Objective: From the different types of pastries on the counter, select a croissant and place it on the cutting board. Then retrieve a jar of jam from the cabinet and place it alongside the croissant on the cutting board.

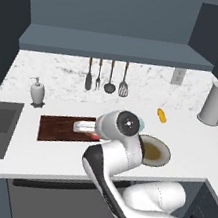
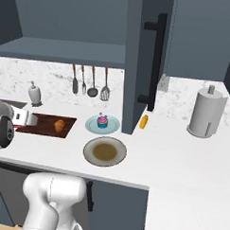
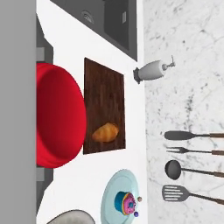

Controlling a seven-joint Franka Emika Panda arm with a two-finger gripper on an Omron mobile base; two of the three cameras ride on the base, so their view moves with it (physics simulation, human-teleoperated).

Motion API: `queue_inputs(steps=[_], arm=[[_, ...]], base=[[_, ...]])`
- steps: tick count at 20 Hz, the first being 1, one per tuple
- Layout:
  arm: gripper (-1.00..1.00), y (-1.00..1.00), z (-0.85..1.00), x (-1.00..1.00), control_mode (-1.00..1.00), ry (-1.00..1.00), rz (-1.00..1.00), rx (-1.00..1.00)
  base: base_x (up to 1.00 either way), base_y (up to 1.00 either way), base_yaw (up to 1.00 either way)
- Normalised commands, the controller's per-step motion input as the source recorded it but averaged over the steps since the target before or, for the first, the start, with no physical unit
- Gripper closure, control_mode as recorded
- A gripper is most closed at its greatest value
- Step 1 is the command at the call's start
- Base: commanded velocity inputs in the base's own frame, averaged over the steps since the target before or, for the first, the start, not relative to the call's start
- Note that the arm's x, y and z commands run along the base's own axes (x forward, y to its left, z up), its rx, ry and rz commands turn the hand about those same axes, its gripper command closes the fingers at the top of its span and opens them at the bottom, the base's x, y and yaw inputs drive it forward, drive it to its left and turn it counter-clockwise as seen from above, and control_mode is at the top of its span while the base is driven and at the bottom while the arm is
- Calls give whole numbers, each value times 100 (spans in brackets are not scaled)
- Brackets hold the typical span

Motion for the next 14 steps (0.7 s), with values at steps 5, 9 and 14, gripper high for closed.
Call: queue_inputs(steps=[5, 9, 14], arm=[[100, 41, -17, 22, -100, 1, 1, -3], [100, 18, -21, 23, -100, -5, 0, -2], [100, 0, -21, 52, -100, 0, 0, 1]], base=[[0, 0, 0], [0, 0, 0], [0, 0, 0]])
